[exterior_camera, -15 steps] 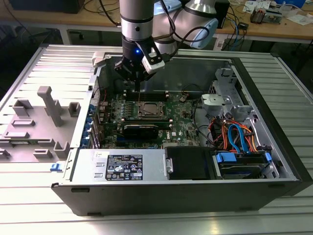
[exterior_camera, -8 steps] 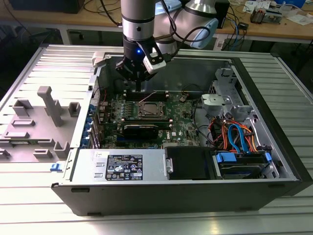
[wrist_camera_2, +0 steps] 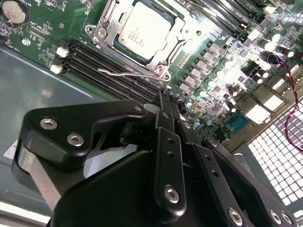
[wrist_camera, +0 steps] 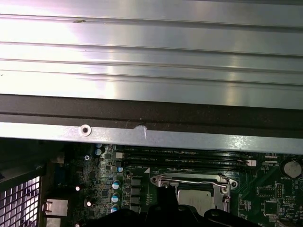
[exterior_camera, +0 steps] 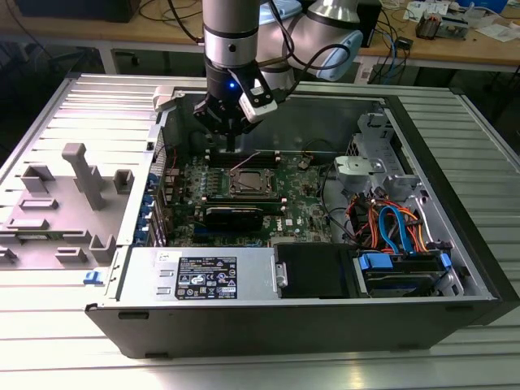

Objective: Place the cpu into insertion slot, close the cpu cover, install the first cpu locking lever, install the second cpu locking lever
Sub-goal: 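Install the first cpu locking lever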

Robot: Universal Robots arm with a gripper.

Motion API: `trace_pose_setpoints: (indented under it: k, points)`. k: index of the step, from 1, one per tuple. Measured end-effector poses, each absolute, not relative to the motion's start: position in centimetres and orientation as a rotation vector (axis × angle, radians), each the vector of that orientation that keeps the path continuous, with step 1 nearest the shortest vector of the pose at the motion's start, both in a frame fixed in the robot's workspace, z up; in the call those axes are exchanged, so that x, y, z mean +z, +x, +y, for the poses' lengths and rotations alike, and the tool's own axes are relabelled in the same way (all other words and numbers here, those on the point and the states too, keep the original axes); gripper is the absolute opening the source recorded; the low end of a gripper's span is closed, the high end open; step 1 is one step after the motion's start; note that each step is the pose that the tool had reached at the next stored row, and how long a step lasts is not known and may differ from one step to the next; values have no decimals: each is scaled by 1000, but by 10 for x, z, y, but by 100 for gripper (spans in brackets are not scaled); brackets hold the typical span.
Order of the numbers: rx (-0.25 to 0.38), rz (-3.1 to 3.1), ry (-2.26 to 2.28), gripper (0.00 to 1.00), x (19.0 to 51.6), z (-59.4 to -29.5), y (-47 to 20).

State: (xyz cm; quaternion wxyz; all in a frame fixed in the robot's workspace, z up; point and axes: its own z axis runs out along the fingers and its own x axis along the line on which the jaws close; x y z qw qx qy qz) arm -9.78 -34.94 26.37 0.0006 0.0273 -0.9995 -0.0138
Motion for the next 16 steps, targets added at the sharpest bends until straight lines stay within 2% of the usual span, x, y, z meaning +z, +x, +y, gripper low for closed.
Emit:
trace_pose_setpoints:
  k: [16]
  points:
    - [-39, -3150, 86, 11, 257, -349, -96]
